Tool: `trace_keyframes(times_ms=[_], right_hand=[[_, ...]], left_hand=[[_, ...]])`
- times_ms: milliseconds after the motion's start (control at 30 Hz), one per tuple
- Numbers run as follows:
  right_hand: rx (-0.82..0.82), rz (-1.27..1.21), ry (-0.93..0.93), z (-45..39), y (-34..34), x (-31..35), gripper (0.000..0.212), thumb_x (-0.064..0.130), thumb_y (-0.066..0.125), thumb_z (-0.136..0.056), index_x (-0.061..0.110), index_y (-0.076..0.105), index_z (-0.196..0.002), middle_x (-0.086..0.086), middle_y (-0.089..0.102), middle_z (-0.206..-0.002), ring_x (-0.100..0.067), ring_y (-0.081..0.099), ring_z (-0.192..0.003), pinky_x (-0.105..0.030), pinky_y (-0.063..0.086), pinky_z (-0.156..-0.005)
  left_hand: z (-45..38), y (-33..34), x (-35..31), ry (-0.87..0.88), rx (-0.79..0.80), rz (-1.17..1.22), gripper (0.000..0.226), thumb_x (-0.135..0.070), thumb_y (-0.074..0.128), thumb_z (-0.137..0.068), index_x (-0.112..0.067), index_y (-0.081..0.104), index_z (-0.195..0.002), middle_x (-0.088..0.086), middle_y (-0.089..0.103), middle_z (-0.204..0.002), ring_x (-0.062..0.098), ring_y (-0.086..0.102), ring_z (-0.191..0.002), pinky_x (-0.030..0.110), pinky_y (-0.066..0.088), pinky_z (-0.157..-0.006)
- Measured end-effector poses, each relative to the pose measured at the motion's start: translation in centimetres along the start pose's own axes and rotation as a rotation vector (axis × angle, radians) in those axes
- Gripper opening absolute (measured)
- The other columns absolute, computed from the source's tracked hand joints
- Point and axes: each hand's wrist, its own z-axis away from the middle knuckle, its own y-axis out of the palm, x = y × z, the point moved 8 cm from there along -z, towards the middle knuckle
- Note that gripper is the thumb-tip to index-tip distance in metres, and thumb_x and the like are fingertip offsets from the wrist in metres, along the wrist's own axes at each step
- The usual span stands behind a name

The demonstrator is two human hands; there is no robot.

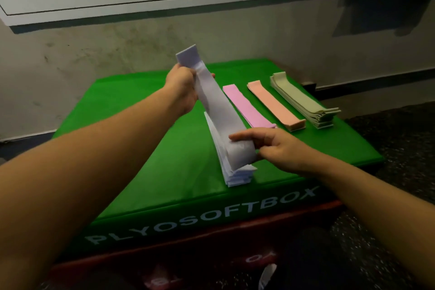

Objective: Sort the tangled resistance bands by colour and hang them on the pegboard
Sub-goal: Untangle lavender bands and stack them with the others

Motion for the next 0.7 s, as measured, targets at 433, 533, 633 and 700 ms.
trace_keyframes(times_ms=[433, 533, 633, 700], right_hand=[[-0.145, 0.655, -0.429, -1.4, -1.5, -2.2, 0.024, 0.028, 0.066, -0.083, 0.023, 0.077, -0.104, 0.005, 0.064, -0.099, -0.015, 0.053, -0.091, -0.037, 0.047, -0.080], [-0.089, 0.621, -0.407, -1.9, -0.6, -3.3, 0.019, 0.022, 0.071, -0.080, 0.023, 0.075, -0.099, 0.006, 0.066, -0.095, -0.015, 0.054, -0.089, -0.037, 0.049, -0.078], [-0.023, 0.556, -0.353, -2.1, 0.2, -4.1, 0.013, 0.027, 0.071, -0.084, 0.024, 0.076, -0.096, 0.006, 0.062, -0.095, -0.010, 0.052, -0.090, -0.033, 0.047, -0.080], [0.037, 0.544, -0.313, -2.3, 0.9, -4.7, 0.013, 0.032, 0.072, -0.086, 0.026, 0.077, -0.096, 0.008, 0.062, -0.093, -0.009, 0.052, -0.090, -0.033, 0.046, -0.081]], left_hand=[[-6.4, -0.7, 8.8, -0.085, 0.010, -0.456, 0.016, 0.000, 0.052, -0.098, -0.007, 0.053, -0.112, 0.014, 0.062, -0.112, 0.025, 0.062, -0.094, 0.033, 0.055, -0.073], [-7.5, -1.4, 10.2, -0.033, 0.004, -0.605, 0.014, -0.005, 0.060, -0.095, -0.009, 0.057, -0.108, 0.013, 0.064, -0.116, 0.022, 0.061, -0.095, 0.036, 0.054, -0.084], [-8.1, -1.6, 11.3, 0.018, 0.030, -0.746, 0.016, -0.008, 0.066, -0.092, -0.013, 0.060, -0.107, 0.005, 0.065, -0.108, 0.016, 0.059, -0.091, 0.030, 0.049, -0.085], [-8.3, -1.8, 11.9, 0.036, 0.033, -0.809, 0.017, -0.008, 0.067, -0.091, -0.013, 0.061, -0.106, 0.004, 0.065, -0.107, 0.017, 0.060, -0.094, 0.029, 0.049, -0.085]])
